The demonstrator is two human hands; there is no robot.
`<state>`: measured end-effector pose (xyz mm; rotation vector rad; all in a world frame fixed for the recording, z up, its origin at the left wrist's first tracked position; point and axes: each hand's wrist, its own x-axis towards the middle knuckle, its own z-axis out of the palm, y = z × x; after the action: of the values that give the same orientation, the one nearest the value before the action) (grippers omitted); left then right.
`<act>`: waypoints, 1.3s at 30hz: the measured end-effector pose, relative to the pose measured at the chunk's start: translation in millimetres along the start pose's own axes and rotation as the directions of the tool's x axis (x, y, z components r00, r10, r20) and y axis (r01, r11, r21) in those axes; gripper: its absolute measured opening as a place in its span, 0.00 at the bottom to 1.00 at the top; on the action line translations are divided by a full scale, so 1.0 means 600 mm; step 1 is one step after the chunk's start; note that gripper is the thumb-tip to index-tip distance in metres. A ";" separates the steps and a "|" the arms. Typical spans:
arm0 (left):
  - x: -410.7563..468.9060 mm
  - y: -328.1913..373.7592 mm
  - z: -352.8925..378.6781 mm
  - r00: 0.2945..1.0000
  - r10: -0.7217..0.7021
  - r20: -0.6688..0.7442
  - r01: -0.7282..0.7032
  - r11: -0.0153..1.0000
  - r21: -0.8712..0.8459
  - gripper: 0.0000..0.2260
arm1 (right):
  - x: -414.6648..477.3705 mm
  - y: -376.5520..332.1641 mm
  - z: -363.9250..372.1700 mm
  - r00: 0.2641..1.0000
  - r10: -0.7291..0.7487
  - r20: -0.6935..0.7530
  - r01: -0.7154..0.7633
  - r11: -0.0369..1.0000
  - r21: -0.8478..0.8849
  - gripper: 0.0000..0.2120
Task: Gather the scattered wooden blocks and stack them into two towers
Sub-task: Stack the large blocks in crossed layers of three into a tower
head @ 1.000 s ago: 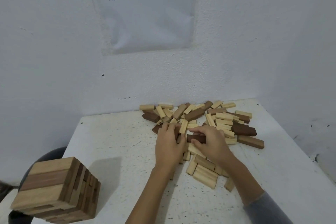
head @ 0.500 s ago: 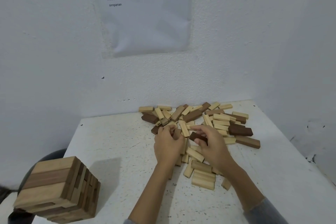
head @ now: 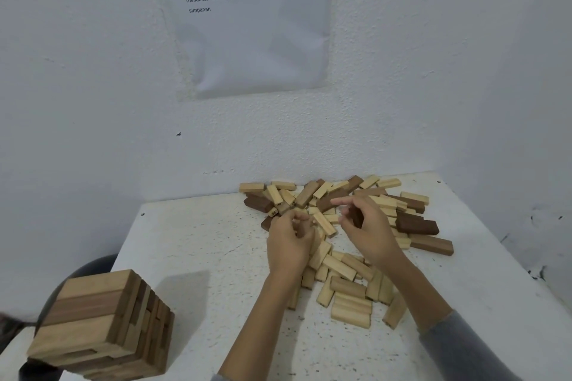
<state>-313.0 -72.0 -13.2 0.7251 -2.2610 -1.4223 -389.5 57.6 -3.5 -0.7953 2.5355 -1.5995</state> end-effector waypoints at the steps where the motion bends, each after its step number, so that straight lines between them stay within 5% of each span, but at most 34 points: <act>1: -0.001 0.004 -0.003 1.000 0.026 -0.017 -0.027 0.997 -0.066 0.02 | 0.006 0.000 0.000 1.000 -0.011 0.001 0.011 0.999 -0.040 0.17; 7: 0.002 0.031 -0.017 1.000 -0.005 -0.030 -0.006 0.939 -0.345 0.07 | 0.057 0.000 -0.002 0.986 -0.088 0.144 0.127 0.946 -0.297 0.17; 16: 0.006 0.031 -0.019 0.995 -0.096 -0.008 0.083 0.894 -0.440 0.11 | 0.072 0.001 0.019 0.963 -0.086 0.257 0.214 0.824 -0.524 0.17; 27: -0.016 0.052 -0.058 0.998 -0.035 -0.059 0.003 0.880 -0.475 0.09 | 0.019 -0.048 0.029 0.988 -0.152 0.018 0.153 0.985 -0.085 0.10; 39: -0.100 0.041 -0.098 0.998 -0.041 -0.050 0.014 0.890 -0.456 0.08 | -0.091 -0.099 0.057 0.999 0.026 0.033 -0.033 0.975 0.221 0.10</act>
<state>-237.8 -69.2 31.4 0.6312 -1.7704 -1.8271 -308.4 32.9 18.6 -0.7474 2.2831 -1.8045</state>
